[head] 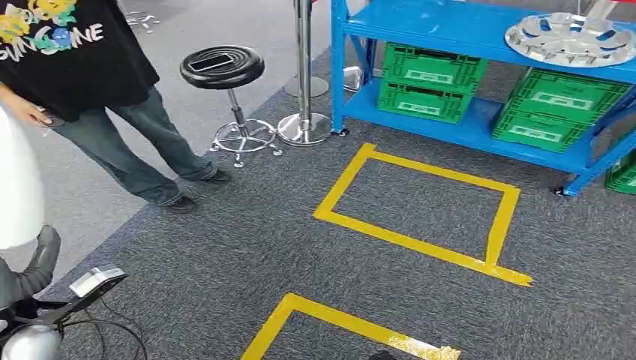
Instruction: Take the parts from the cabinet and place them on the table.
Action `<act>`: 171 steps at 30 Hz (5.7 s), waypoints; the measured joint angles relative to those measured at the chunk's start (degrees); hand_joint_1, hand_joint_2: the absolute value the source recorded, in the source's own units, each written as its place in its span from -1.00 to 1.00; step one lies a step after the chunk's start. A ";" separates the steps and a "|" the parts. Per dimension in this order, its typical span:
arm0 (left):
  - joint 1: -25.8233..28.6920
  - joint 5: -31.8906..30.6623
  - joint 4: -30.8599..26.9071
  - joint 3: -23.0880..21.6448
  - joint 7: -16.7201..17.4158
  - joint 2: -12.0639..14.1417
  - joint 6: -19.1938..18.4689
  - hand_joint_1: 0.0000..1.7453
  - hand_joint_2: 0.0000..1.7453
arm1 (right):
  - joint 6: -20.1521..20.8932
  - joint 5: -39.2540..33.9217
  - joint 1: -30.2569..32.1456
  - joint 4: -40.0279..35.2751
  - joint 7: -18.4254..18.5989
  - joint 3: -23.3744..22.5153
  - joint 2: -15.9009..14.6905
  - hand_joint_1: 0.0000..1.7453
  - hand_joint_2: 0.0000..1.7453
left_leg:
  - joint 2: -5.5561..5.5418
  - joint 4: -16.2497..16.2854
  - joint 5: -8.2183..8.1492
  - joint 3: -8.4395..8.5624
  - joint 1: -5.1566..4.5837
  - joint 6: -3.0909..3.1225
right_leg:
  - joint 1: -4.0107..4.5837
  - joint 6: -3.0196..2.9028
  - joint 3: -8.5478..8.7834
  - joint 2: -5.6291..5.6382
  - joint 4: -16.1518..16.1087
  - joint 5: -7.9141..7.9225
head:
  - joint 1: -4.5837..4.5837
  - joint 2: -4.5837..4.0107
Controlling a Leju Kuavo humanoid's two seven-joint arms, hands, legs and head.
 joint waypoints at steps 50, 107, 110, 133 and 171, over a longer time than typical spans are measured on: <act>-5.07 -0.55 1.09 -10.62 4.35 2.23 -0.02 1.00 1.00 | 0.11 -1.07 -0.48 0.02 1.16 -0.11 -1.27 -1.00 1.00 | -1.32 -9.10 5.28 3.90 -0.35 3.71 | 0.81 2.32 -7.72 -0.43 16.30 -7.05 | 0.15 0.00; -7.08 -3.32 4.09 -13.02 8.11 1.81 0.04 1.00 1.00 | -3.24 1.99 1.41 -0.02 1.40 0.15 -3.61 -1.00 1.00 | 1.90 -8.75 5.20 3.16 -0.28 3.91 | 0.56 3.17 -0.99 -0.98 7.25 -7.65 | 0.72 0.00; -7.09 -3.61 4.42 -13.55 8.35 1.81 0.02 1.00 1.00 | -3.45 1.90 1.91 -0.02 1.42 0.17 -3.63 -1.00 1.00 | -0.58 -8.71 5.08 3.23 -0.36 4.12 | 0.58 3.21 -8.31 -0.29 18.85 -10.39 | 0.81 0.00; -9.93 -4.31 5.88 -14.90 9.27 2.34 0.00 1.00 1.00 | -3.45 1.90 1.58 0.04 0.96 0.17 -3.85 -1.00 1.00 | 5.09 -8.26 4.34 3.39 -0.95 2.36 | 0.84 2.06 0.66 -7.18 -0.06 -1.58 | 0.05 0.00; -12.20 -4.13 6.86 -17.00 11.17 3.39 0.04 1.00 1.00 | -4.28 2.25 1.34 -0.07 0.28 0.17 -3.87 -1.00 1.00 | -0.28 -9.27 4.91 3.85 -0.03 3.75 | 0.46 3.19 -8.31 -0.35 17.16 -9.63 | 1.16 0.00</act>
